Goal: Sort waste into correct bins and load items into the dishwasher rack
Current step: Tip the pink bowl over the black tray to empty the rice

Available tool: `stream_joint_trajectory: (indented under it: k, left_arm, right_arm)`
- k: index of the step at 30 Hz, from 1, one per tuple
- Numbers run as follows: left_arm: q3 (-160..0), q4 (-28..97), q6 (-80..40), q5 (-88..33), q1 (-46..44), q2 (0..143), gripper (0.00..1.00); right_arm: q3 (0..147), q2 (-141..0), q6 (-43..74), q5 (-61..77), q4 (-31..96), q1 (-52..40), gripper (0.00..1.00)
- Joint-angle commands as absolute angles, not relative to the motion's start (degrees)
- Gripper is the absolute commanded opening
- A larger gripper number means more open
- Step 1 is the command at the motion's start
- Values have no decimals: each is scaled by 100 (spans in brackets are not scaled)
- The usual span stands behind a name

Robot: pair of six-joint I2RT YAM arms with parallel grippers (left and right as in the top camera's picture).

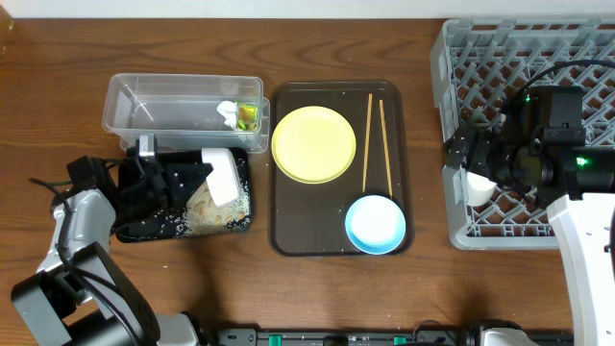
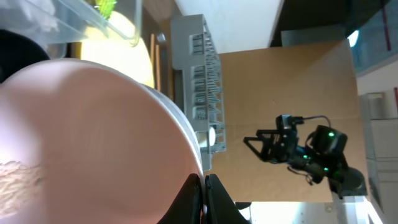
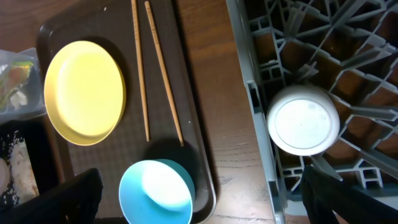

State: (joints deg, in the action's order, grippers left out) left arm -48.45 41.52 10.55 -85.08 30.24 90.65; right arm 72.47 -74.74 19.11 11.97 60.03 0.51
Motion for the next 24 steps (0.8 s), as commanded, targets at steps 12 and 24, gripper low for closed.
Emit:
stream_joint_trajectory:
  k: [12, 24]
  left_arm:
    - [-4810, 4150, 1140, -8683, 3046, 9065, 6]
    - [-4858, 4219, 644, -7771, 3039, 9050, 6]
  right_arm:
    - [7236, -7489, 1990, 1184, 6005, -3, 99]
    - [7236, -7489, 1968, 1184, 6005, -3, 99]
